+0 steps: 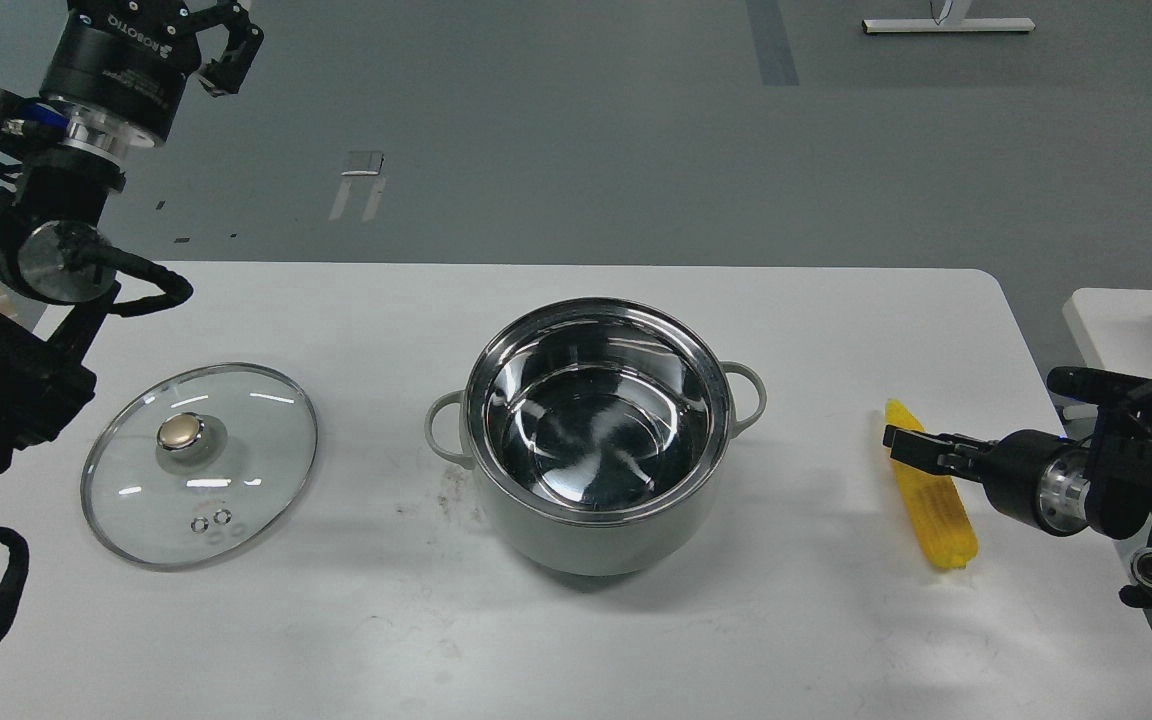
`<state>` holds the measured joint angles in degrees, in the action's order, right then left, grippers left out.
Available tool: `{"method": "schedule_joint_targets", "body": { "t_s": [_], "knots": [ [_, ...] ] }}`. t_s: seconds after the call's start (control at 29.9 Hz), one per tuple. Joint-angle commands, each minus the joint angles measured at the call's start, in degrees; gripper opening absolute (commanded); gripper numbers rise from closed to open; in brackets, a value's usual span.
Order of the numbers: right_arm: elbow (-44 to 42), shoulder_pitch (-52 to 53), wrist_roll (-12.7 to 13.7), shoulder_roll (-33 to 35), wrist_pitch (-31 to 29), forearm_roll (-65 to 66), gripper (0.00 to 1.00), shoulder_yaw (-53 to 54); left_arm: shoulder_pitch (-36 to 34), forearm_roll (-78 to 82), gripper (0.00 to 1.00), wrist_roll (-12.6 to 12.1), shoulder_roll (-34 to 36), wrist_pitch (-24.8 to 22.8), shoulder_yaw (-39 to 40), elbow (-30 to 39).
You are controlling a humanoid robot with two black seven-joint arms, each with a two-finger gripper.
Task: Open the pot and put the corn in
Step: 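Reach the right gripper to the yellow corn cob and grasp it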
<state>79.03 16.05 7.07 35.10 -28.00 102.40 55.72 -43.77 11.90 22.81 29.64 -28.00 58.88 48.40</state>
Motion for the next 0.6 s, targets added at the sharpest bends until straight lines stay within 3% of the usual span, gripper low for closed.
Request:
{"method": "schedule_joint_targets", "body": {
  "t_s": [0.0,0.07,0.2,0.27,0.33,0.37,0.43,0.57],
  "knots": [
    [-0.1,0.03,0.14,-0.56,0.0,1.39,0.7,-1.75,0.0,-0.03,0.98,0.04,0.07,0.0,-0.08,-0.15],
    [-0.8,0.03,0.58,-1.0,0.0,2.27,0.57,-2.11,0.0,-0.03,0.98,0.05,0.33,0.0,0.0,-0.15],
    [-1.51,-0.14,0.58,-0.92,0.0,3.15,0.48,-2.37,0.0,-0.03,0.98,-0.04,0.33,0.0,0.0,-0.15],
    [-1.42,-0.23,0.58,-0.48,0.0,3.15,0.39,-2.37,0.0,0.05,0.98,-0.04,0.33,0.0,-0.08,0.03],
    [-1.25,0.12,0.58,-0.3,0.0,2.98,0.23,-2.2,0.0,0.05,0.98,-0.13,0.42,0.0,-0.26,0.47],
    [-1.25,0.12,0.58,-0.3,0.0,2.98,0.22,-2.2,0.0,0.05,0.98,-0.13,0.42,0.0,-0.26,0.47],
    [-0.55,0.73,0.41,-0.39,0.0,2.63,0.08,-1.41,0.0,0.14,0.98,-0.13,0.59,0.0,-0.61,0.47],
    [0.86,2.32,0.14,-1.09,0.0,2.62,0.05,2.73,-0.17,0.23,0.98,-0.22,0.59,0.0,-0.61,0.64]
  ]
}}
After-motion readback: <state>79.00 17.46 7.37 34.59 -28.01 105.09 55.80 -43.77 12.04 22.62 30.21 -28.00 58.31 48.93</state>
